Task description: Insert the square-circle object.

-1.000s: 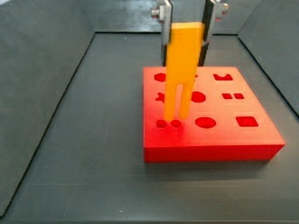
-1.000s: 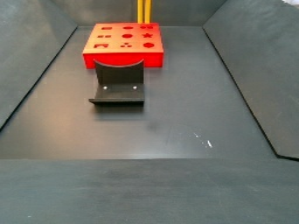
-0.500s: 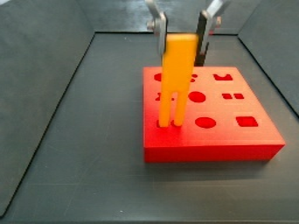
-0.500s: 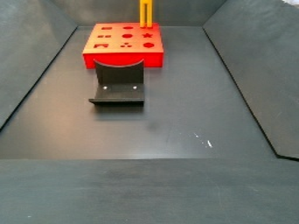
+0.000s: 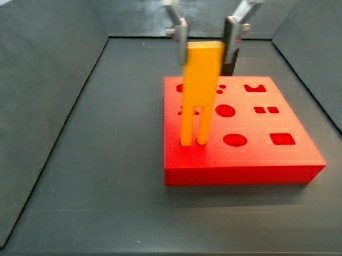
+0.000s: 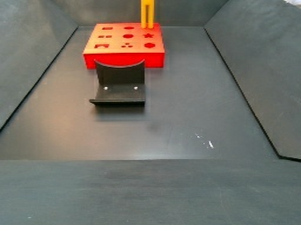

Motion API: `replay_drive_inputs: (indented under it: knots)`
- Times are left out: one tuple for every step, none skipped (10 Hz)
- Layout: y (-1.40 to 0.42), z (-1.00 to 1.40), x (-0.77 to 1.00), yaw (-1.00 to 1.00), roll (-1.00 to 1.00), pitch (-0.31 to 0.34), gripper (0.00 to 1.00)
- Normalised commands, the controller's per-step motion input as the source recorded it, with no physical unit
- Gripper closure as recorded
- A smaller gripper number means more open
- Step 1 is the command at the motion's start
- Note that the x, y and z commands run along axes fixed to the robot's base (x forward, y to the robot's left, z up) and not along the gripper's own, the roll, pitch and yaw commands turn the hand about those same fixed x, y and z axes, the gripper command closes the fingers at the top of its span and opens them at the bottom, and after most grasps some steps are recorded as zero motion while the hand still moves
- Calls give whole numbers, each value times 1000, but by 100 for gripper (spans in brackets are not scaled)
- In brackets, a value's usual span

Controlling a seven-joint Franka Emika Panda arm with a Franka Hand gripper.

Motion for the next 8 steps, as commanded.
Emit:
replay_drive_inputs:
  knots:
    - [11,0,-117,0,-29,-34,100]
    - [0,-77,103,0,13,0,100]
    - [-26,-743,11,0,44,-43,100]
    - [-31,-1000,0,0,83,-96,100]
    - [-23,-1000,0,-14,84,-89,100]
    - [-6,-1000,-6,-14,93,-74,100]
    - [-14,-1000,0,-9,79,-84,100]
    - [-3,-1000,-37,0,60,-76,100]
